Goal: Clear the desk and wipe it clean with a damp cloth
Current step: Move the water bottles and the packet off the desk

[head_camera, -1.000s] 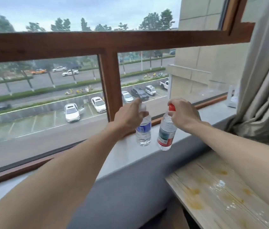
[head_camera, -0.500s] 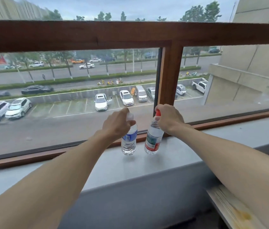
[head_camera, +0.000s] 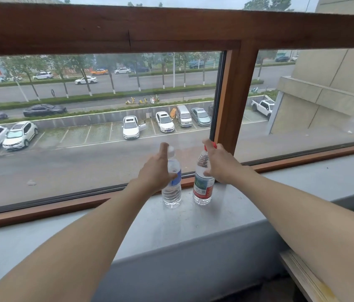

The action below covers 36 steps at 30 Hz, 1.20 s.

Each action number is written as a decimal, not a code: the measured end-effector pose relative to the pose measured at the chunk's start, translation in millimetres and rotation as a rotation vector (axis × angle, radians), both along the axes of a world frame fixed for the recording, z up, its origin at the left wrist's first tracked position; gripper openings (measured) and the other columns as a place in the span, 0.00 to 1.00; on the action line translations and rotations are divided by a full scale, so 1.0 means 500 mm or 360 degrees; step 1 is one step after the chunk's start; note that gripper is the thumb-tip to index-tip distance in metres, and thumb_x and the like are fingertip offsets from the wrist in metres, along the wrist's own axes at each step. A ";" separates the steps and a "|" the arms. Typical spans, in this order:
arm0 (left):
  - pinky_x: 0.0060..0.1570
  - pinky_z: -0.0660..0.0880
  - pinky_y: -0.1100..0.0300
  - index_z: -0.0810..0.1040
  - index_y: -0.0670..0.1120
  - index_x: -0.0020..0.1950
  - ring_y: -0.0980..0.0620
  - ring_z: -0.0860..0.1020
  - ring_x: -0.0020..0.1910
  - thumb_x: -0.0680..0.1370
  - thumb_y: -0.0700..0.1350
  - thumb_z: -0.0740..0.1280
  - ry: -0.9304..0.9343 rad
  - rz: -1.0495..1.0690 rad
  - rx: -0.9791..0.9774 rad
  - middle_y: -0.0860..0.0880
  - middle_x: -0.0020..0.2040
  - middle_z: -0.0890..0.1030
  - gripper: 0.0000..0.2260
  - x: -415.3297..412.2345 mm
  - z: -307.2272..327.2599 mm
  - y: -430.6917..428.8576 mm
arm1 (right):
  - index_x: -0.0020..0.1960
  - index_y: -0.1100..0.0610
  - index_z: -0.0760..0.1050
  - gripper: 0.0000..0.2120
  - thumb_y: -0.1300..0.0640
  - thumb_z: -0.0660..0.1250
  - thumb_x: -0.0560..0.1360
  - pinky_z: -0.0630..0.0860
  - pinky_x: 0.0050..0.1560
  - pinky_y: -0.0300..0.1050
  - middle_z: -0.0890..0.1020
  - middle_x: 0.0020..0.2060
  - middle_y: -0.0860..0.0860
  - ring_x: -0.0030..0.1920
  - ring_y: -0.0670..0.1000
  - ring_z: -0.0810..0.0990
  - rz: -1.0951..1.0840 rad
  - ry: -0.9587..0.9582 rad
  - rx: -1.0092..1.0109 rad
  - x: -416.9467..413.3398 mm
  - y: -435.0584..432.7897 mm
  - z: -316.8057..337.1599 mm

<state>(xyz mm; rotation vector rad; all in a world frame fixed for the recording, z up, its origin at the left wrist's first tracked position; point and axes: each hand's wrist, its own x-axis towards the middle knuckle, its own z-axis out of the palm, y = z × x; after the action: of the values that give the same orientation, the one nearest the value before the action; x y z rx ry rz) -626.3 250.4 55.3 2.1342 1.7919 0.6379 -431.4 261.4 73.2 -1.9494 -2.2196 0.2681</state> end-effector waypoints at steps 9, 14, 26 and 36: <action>0.44 0.74 0.51 0.59 0.50 0.65 0.41 0.76 0.45 0.74 0.38 0.74 -0.0372 0.0004 0.0027 0.42 0.51 0.77 0.29 -0.004 -0.019 0.037 | 0.75 0.46 0.52 0.43 0.67 0.75 0.72 0.72 0.48 0.48 0.74 0.63 0.61 0.46 0.56 0.76 0.0030 0.0156 0.0131 0.002 0.041 -0.029; 0.46 0.79 0.44 0.58 0.52 0.65 0.42 0.77 0.40 0.75 0.37 0.73 -0.0337 -0.0043 -0.0053 0.42 0.51 0.76 0.29 -0.006 -0.016 0.051 | 0.77 0.44 0.51 0.45 0.72 0.71 0.73 0.73 0.48 0.46 0.70 0.69 0.62 0.48 0.55 0.79 0.0044 0.0249 0.0175 -0.003 0.062 -0.047; 0.51 0.77 0.47 0.50 0.50 0.77 0.41 0.77 0.50 0.73 0.39 0.73 -0.0447 0.0052 -0.0111 0.42 0.54 0.76 0.41 -0.002 -0.020 0.053 | 0.79 0.40 0.34 0.53 0.66 0.71 0.76 0.76 0.56 0.52 0.71 0.68 0.62 0.55 0.59 0.79 0.0079 0.0135 0.0127 -0.001 0.069 -0.048; 0.57 0.72 0.43 0.66 0.41 0.63 0.38 0.72 0.55 0.74 0.37 0.65 -0.0390 0.0409 0.0147 0.40 0.57 0.72 0.18 0.031 0.008 -0.011 | 0.79 0.41 0.37 0.45 0.62 0.66 0.78 0.71 0.36 0.46 0.73 0.59 0.57 0.36 0.49 0.73 0.0005 0.0010 0.0308 0.053 -0.032 -0.034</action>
<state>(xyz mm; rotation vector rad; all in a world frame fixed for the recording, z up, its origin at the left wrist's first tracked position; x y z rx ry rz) -611.0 244.9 59.5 1.7992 1.9434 1.0156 -404.7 245.3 56.4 -1.8411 -2.1552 0.0571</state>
